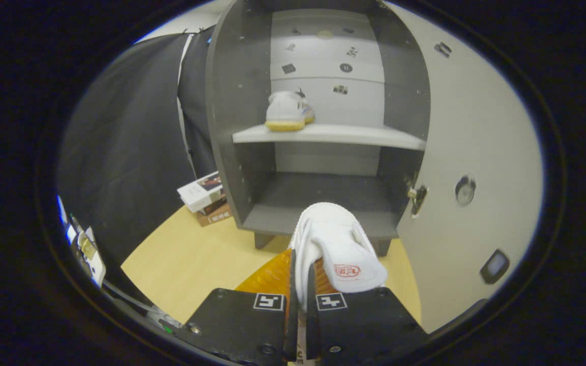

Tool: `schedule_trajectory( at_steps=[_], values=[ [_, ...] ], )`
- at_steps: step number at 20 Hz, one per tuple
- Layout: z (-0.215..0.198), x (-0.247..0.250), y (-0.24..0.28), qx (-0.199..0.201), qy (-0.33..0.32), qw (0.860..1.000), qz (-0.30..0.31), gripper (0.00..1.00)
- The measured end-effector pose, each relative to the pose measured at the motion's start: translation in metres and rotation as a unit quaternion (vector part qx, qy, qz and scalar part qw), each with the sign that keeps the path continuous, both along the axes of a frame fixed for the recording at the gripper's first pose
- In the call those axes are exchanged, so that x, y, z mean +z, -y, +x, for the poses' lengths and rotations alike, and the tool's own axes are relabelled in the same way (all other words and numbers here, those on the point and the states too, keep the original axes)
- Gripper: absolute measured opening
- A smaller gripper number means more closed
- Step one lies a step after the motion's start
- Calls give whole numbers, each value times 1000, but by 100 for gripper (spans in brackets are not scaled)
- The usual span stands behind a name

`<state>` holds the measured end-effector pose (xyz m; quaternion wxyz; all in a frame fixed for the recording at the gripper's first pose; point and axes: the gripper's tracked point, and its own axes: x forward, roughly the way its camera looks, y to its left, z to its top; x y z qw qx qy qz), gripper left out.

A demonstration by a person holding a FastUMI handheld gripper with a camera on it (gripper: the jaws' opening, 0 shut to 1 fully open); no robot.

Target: Open the shoe cabinet door, grab the shoes and put them into the shoe cabinet, then close the shoe cabinet door.

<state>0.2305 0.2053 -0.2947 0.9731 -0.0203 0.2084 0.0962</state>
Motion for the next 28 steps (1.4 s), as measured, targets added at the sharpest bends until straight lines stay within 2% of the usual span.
schedule_trajectory(
  at_steps=[8, 13, 17, 21, 25, 28],
  values=[
    [79, 128, 1, -14, 71, 997, 5, 10],
    [157, 176, 3, -26, 78, 997, -2, 10],
    [216, 180, 6, -40, 58, 997, -21, 10],
    [257, 168, 9, -48, 24, 998, -30, 10],
    [276, 154, 8, -49, -13, 998, -47, 10],
    [281, 138, 5, -51, -47, 997, -35, 10]
  ],
)
